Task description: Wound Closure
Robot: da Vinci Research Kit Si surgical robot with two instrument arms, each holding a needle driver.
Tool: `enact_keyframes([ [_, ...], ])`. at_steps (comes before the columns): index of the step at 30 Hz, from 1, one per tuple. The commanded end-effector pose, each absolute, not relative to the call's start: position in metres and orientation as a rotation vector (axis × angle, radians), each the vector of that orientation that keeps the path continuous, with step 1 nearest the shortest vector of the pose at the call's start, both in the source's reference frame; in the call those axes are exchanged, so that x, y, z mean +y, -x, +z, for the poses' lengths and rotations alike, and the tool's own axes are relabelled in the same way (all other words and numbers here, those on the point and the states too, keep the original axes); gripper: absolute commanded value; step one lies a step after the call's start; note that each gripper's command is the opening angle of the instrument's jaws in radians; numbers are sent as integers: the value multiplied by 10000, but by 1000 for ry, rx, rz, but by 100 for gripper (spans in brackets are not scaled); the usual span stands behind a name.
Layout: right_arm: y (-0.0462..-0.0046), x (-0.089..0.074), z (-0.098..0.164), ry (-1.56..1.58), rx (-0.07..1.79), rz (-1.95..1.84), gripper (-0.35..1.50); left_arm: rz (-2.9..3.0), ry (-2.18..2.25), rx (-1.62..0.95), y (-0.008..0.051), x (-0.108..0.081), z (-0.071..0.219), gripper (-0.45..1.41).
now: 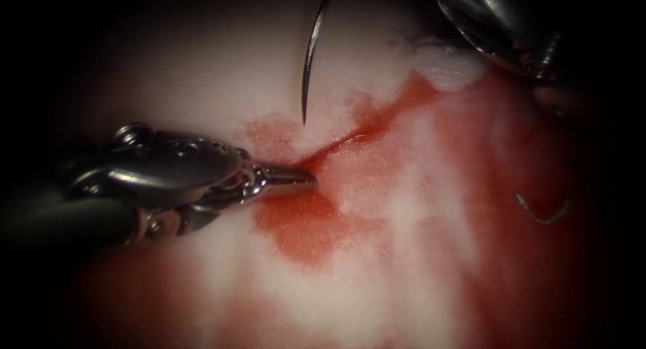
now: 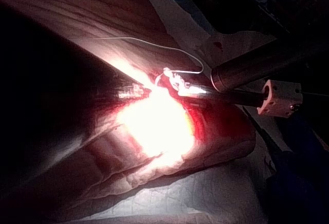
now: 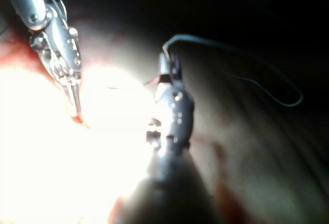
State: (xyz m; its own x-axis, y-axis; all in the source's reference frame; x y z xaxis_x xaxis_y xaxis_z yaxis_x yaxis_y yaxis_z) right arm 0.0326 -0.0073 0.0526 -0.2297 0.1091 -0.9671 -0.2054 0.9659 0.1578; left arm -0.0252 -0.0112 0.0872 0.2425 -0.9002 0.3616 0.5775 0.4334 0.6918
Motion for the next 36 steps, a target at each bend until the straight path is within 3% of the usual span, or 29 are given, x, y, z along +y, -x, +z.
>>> enact_keyframes([
  [1,-334,-62,522,71,1789,293,-35,-1071,-457,-828,256,-104,869,-45],
  [10,-333,-61,523,69,1773,281,-35,-1069,-498,-759,278,-129,850,-45],
  [19,-338,-66,517,133,1862,-32,-35,-1068,-429,-689,292,-133,867,-45],
  [36,-351,-77,517,422,1804,-417,-35,-1082,-385,-651,294,-130,903,-45],
])
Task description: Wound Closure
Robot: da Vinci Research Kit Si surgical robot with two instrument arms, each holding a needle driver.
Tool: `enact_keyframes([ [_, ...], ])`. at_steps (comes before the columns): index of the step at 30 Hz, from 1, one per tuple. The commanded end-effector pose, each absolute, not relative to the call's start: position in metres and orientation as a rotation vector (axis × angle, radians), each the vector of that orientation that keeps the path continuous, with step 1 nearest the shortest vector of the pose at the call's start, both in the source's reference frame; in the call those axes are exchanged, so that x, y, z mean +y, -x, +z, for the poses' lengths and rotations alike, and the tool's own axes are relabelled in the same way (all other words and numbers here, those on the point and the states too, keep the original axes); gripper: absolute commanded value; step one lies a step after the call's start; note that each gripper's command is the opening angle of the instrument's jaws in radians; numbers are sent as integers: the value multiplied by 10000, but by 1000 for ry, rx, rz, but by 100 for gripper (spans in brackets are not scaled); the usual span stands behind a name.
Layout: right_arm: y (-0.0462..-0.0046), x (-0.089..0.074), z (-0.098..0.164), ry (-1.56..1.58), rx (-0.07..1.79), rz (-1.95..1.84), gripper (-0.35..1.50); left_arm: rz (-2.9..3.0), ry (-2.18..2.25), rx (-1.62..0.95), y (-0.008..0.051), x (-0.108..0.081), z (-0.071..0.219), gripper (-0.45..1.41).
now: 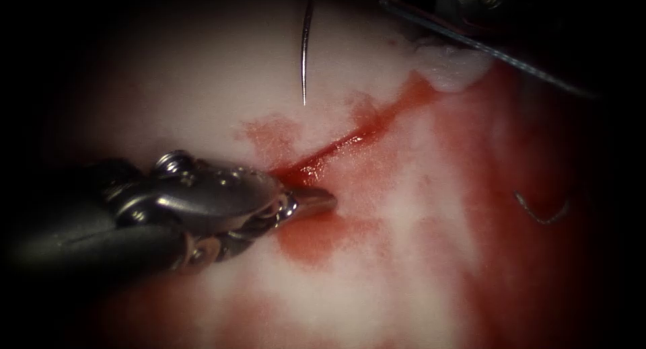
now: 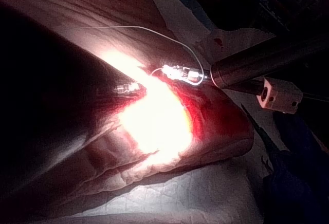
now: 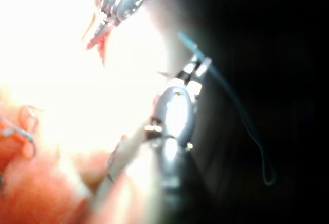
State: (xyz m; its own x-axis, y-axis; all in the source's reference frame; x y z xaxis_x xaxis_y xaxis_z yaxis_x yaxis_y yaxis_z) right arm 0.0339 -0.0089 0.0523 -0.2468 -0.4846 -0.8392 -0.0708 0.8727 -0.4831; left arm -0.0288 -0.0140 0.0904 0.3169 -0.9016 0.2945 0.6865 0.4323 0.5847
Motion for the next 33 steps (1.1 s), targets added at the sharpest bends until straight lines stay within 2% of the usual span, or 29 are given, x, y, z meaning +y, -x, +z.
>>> enact_keyframes([
  [1,-351,-78,516,409,1820,-430,-35,-1085,-390,-644,294,-131,903,-45],
  [9,-347,-86,514,360,1859,-479,-35,-1101,-404,-640,296,-133,902,-45],
  [21,-348,-97,527,295,1712,-666,-35,-1104,-432,-631,300,-133,904,-45],
  [33,-365,-101,536,348,1627,-684,-35,-1093,-478,-622,307,-137,903,-45],
])
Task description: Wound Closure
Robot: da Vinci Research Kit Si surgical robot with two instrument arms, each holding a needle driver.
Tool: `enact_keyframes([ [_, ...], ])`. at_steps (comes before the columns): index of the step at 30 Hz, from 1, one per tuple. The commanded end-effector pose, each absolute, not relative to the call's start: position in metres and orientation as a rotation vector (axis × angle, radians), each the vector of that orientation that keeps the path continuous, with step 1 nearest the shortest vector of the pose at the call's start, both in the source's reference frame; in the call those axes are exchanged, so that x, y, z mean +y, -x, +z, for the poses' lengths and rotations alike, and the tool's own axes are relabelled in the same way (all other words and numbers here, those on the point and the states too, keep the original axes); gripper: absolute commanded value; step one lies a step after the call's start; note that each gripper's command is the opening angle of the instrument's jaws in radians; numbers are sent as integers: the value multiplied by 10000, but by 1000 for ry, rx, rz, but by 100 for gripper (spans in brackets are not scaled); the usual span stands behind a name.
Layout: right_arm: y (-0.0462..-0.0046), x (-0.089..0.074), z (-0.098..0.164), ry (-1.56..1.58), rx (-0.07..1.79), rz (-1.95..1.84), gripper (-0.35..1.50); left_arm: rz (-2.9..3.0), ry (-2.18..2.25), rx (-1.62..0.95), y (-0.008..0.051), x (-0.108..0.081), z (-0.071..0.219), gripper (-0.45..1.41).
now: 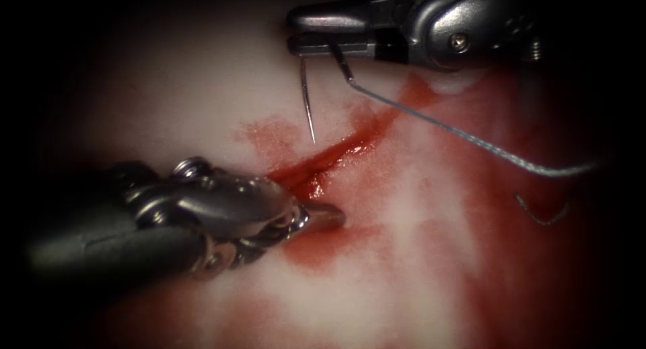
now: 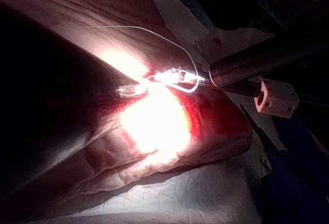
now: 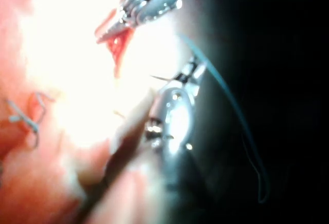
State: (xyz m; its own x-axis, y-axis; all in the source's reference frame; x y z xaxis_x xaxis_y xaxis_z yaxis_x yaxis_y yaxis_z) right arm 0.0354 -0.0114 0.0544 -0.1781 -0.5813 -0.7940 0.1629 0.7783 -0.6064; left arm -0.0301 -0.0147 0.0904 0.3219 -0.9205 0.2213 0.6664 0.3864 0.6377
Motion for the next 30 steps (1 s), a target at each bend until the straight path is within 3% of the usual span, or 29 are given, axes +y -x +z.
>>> enact_keyframes([
  [1,-366,-102,535,348,1628,-683,-35,-1092,-478,-622,307,-138,903,-45],
  [30,-374,-106,523,347,1673,-673,-35,-1147,-497,-615,303,-143,901,-45],
])
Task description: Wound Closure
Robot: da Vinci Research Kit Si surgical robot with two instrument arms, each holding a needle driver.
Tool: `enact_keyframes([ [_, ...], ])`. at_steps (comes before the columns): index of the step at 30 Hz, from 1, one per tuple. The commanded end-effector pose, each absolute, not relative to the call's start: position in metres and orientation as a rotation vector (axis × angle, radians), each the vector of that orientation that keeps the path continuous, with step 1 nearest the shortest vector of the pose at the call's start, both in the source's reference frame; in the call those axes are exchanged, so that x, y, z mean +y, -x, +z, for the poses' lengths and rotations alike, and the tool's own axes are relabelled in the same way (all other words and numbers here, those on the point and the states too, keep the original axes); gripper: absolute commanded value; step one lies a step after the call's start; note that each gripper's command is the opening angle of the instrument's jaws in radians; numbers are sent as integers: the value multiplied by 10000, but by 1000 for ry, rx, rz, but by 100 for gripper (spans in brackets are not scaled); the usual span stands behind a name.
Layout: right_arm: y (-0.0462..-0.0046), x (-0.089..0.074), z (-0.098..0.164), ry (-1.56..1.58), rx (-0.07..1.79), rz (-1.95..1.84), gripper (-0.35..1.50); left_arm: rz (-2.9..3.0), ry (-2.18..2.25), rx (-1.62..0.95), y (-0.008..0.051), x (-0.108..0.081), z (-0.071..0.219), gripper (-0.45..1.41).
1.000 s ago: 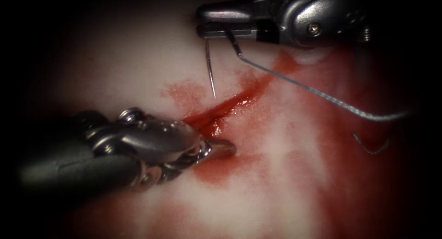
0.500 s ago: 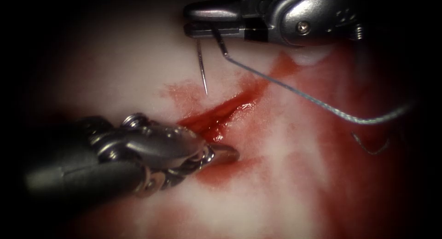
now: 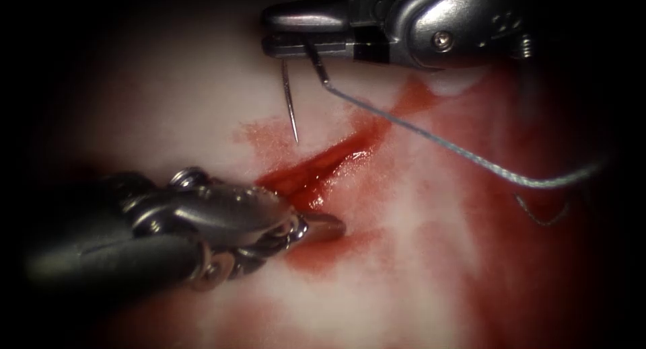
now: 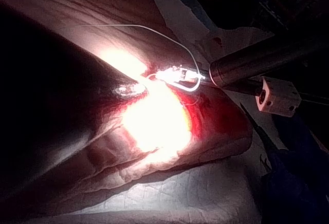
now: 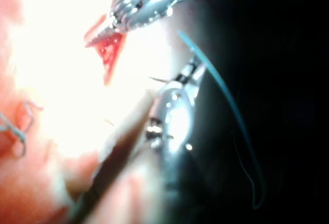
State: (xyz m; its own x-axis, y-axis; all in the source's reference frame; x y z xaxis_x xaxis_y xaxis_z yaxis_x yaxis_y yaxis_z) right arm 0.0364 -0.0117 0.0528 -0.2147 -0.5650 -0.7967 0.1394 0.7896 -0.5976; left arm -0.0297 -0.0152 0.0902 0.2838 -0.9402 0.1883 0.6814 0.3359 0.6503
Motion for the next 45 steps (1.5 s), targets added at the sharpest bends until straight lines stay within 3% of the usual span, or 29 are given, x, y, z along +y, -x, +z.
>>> enact_keyframes([
  [1,-374,-105,524,347,1673,-673,-35,-1147,-497,-615,303,-143,901,-45],
  [45,-366,-122,536,368,1679,-751,-35,-1165,-510,-611,301,-139,901,-45],
])
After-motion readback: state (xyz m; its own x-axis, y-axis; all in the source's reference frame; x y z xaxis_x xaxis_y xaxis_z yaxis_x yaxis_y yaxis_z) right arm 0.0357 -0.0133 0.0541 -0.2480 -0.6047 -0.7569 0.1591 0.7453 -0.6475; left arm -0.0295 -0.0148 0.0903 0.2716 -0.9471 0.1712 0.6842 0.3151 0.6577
